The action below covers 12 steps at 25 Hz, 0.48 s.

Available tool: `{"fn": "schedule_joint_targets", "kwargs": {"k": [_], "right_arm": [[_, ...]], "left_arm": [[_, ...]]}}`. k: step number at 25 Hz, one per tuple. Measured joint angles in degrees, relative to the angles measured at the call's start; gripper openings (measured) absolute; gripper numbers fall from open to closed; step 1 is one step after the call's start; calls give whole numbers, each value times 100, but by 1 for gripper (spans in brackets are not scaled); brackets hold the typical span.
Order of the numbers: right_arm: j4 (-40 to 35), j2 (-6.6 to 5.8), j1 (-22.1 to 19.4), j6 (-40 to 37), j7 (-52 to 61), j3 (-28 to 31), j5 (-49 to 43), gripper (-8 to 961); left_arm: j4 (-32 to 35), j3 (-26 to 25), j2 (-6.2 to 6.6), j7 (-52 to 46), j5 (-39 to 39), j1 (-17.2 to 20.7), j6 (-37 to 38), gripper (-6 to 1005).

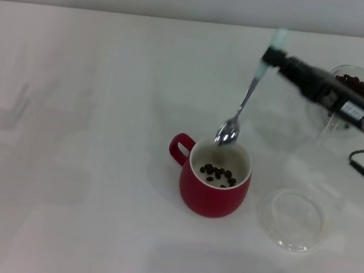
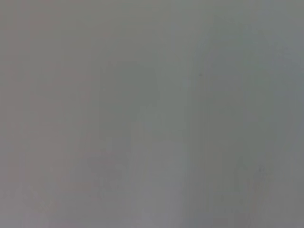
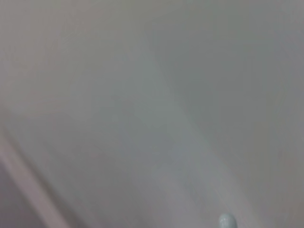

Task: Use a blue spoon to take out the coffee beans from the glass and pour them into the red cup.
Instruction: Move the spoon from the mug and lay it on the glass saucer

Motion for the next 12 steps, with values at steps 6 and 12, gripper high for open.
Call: {"fn": "schedule_joint_targets", "kwargs": {"k": [6,12], "right_arm": [[-63,-138,-293,89,1151,766,146,137],[-78,-307,-793,288,1263,927,236,137]], "left_arm": [[33,-26,28,0,-106,-72,-1,640],[-3,-28,29,0,-300,-188,-6,640]]}}
